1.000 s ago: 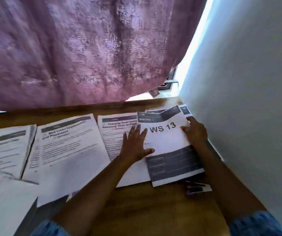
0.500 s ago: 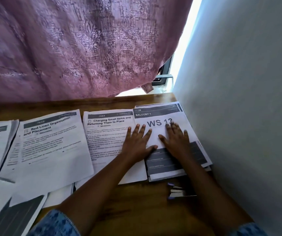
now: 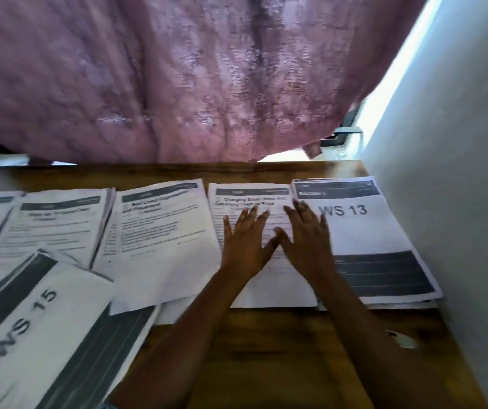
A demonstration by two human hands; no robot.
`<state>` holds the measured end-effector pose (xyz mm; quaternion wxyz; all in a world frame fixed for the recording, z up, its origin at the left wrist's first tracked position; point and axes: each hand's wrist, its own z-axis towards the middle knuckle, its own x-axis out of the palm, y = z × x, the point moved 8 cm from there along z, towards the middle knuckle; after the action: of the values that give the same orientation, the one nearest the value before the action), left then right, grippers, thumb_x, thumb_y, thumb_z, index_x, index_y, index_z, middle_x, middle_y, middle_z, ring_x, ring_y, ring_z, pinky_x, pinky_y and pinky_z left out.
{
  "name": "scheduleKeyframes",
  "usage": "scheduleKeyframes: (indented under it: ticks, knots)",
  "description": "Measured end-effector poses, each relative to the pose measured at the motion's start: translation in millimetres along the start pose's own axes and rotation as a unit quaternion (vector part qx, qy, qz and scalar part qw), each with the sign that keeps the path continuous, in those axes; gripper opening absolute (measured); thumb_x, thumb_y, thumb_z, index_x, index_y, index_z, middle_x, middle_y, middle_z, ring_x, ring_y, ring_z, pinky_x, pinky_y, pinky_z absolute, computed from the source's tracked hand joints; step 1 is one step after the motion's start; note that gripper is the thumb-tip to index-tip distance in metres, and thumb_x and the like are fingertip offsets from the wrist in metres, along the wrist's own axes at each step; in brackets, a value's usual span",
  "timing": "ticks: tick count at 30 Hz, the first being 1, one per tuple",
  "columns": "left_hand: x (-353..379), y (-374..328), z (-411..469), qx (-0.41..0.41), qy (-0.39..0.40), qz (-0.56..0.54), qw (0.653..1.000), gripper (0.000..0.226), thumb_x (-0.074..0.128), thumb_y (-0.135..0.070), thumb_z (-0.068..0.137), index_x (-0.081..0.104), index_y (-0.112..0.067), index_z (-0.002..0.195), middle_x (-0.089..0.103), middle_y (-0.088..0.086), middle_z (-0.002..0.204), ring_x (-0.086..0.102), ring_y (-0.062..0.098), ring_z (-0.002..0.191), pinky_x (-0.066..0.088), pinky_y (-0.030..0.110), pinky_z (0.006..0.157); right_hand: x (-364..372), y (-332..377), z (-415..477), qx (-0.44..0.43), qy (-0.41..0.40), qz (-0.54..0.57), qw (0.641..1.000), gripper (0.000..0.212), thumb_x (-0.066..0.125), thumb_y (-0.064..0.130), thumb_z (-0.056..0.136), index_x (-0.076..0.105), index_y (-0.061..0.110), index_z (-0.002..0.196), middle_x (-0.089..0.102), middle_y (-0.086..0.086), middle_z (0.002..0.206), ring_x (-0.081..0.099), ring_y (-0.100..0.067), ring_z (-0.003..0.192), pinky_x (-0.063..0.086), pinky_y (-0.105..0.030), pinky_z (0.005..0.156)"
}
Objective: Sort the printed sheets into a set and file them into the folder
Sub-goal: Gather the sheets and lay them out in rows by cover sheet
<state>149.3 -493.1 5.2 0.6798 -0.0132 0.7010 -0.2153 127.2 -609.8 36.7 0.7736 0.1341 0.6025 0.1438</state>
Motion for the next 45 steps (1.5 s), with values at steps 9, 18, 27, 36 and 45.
scheduleKeyframes:
  ticks: [9,18,27,36,45]
  knots:
    - [-100,267,-173,-0.212,-0.173,-0.13,0.953,0.049,0.042,-0.047,0.088,0.06,-0.019,0.124,0.058,0.007,0.132,0.051,0.029,0.125,0.04,0.052,0.104,93,246,-72,-0.202,0.029,0.151,0.967,0.029,0.063,0.024,0.085,0.067,0.013,0.112,0.066,-0.007,0.12,0.062,-0.026,0.111,0.048,-0.048,0.097]
    - [-118,425,-275,-0.393,-0.119,-0.078,0.909,0.082,0.07,-0.057,0.076,0.035,-0.026,0.144,0.034,0.01,0.15,0.029,0.034,0.138,0.027,0.053,0.11,188,365,-84,-0.244,0.193,0.064,0.948,0.061,0.059,0.045,0.084,0.049,0.014,0.135,0.043,-0.01,0.145,0.039,-0.029,0.135,0.027,-0.053,0.111]
    - [-139,461,-260,-0.394,-0.033,-0.117,0.911,0.076,0.08,-0.051,0.069,0.047,-0.019,0.13,0.06,0.008,0.124,0.057,0.028,0.111,0.048,0.033,0.082,207,368,-81,-0.23,0.216,0.01,0.949,0.097,0.023,0.082,0.073,0.033,0.018,0.146,0.026,-0.003,0.155,0.023,-0.021,0.143,0.016,-0.043,0.116]
    - [-186,449,-292,-0.323,-0.156,-0.044,0.932,0.016,0.073,-0.026,0.081,0.063,-0.016,0.086,0.061,0.008,0.099,0.058,0.024,0.083,0.038,0.027,0.061,212,364,-84,-0.211,0.218,0.062,0.951,0.109,0.008,0.09,0.068,0.031,0.019,0.147,0.025,-0.002,0.156,0.022,-0.019,0.144,0.016,-0.046,0.118]
    - [-226,445,-269,-0.216,-0.22,-0.41,0.859,0.022,0.067,-0.02,0.088,0.064,-0.016,0.11,0.073,-0.012,0.09,0.071,0.013,0.079,0.053,0.017,0.06,171,350,-35,0.026,0.197,0.436,0.878,0.074,0.077,0.02,0.078,0.035,0.024,0.139,0.036,0.007,0.145,0.035,-0.016,0.136,0.032,-0.028,0.107]
